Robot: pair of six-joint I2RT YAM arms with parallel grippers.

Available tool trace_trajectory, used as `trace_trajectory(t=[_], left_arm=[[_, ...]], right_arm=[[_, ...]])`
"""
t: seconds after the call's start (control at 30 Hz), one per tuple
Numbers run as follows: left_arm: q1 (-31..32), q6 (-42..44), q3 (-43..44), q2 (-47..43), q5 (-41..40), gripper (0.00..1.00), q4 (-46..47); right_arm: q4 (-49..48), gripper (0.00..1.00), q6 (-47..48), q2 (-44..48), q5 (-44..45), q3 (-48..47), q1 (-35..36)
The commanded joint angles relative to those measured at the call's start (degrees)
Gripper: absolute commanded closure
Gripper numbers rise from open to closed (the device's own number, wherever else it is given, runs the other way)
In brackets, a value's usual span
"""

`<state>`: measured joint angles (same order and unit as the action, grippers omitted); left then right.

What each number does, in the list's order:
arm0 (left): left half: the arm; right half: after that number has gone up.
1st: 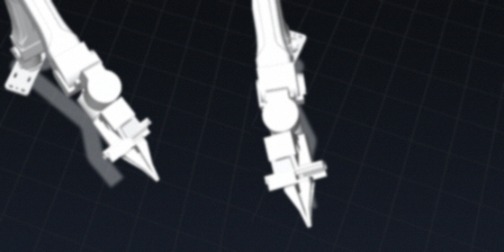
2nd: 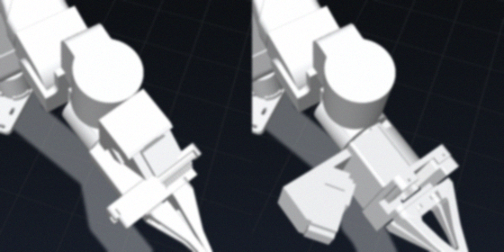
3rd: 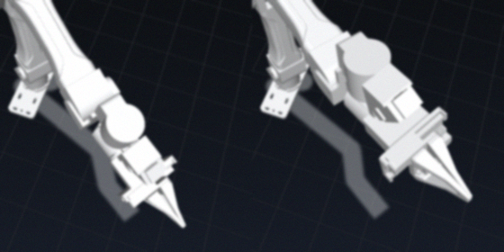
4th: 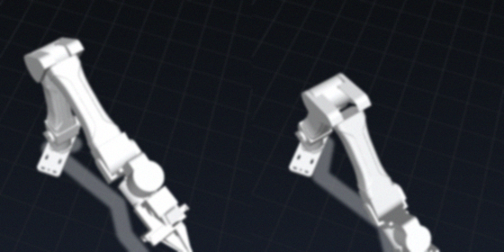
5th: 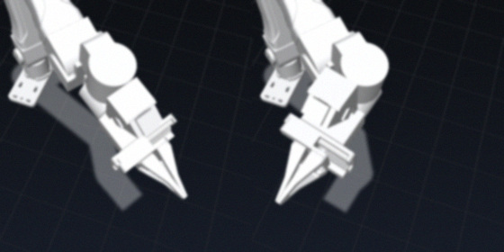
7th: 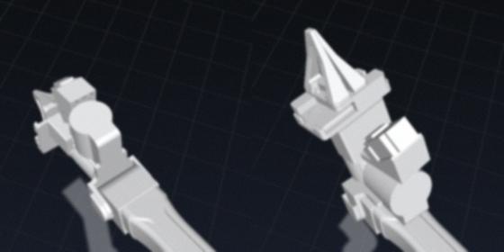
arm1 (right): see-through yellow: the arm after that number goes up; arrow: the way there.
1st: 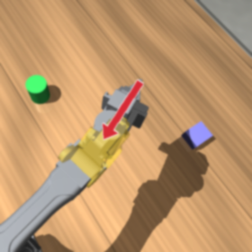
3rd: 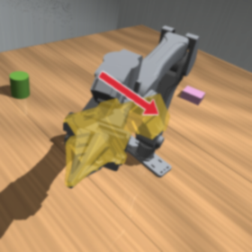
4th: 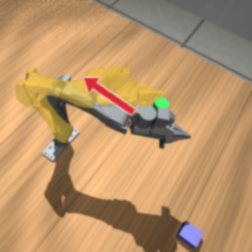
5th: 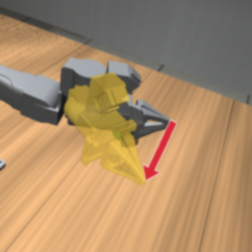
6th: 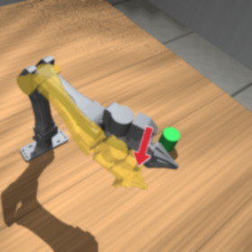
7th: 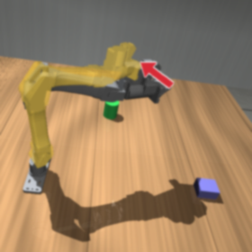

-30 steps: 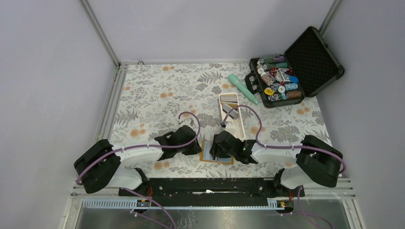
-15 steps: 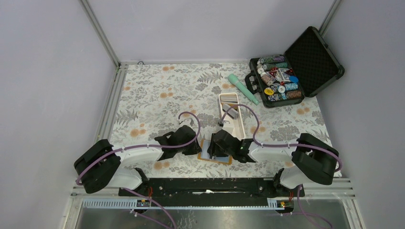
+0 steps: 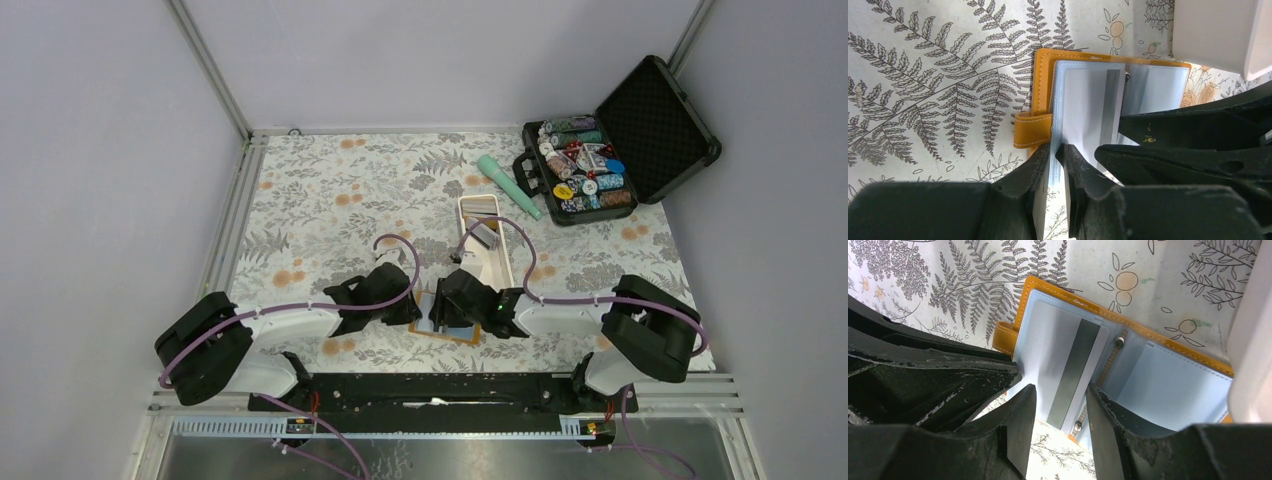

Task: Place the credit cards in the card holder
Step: Insert the credit card into the card holder.

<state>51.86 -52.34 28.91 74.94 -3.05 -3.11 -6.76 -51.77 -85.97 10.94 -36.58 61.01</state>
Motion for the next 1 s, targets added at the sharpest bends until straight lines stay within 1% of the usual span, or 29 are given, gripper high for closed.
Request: trace_trajectory(t=[0.0, 0.3, 0.43, 0.53, 0.67, 0.77, 0.83, 0.97], left_arm=[[0.35, -0.21, 0.68, -2.00, -0.03, 0.81, 2.25], [0.23, 0.94, 1.53, -6.70, -2.57, 0.80, -2.31], [-0.07, 2.22, 2.01, -8.77, -5.14, 0.77, -5.76], [-1.00, 2.96, 1.95, -8.66, -5.52, 0.74, -6.88], [-1.71, 3.12, 1.60, -7.73, -4.38, 0.67, -5.38], [-2.10, 2.86, 1.34, -6.76, -3.63, 0.60, -3.76], [-2.33, 2.77, 1.24, -6.06, -3.10, 0.58, -2.75], [-2.48, 2.77, 1.32, -4.48, -2.45, 0.59, -1.43]], right_arm=[[-1.78, 0.52, 0.62, -1.49, -0.55, -2.88, 0.07], [-0.33, 0.52, 0.61, -0.51, 1.78, -2.62, 0.07], [0.29, 0.51, 0.45, 0.54, 2.52, -2.18, 0.07], [0.61, 0.49, 0.52, 1.21, 2.68, -2.10, 0.07], [0.61, 0.48, 0.69, 1.89, 2.68, -1.96, 0.07], [0.53, 0.47, 0.62, 1.60, 2.53, -2.00, 0.07], [0.51, 0.48, 0.57, 0.89, 2.20, -2.24, 0.09], [-0.06, 0.48, 0.40, -0.10, 1.48, -2.39, 0.08]])
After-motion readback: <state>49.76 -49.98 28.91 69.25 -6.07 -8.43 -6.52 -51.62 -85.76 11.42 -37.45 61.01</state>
